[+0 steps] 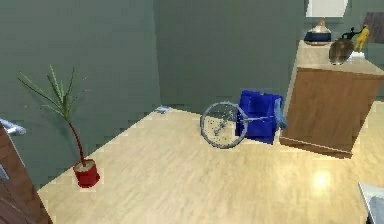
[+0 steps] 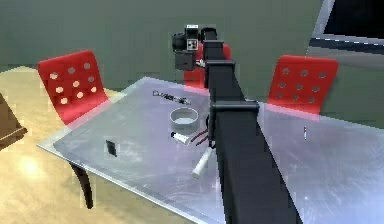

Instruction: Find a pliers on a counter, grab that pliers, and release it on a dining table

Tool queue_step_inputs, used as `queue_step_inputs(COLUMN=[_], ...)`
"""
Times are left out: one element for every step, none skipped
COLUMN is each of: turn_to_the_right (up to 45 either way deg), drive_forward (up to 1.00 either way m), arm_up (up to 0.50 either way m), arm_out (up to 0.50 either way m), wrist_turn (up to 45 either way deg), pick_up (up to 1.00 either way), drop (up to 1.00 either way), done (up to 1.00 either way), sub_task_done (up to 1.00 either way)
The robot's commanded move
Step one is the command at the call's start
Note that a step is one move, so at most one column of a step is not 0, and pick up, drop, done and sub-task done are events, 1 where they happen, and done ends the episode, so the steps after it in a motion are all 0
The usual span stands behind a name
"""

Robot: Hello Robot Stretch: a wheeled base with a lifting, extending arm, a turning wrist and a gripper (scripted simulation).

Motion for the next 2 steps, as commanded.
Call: queue_step_inputs(turn_to_the_right=[0.0, 0.0], drive_forward=[0.0, 0.0], arm_up=[0.0, 0.0], arm_out=[-0.08, 0.0], wrist_turn=[0.0, 0.0], pick_up=[0.0, 0.0], drop=[0.0, 0.0], done=[0.0, 1.0], sub_task_done=[0.0, 0.0])
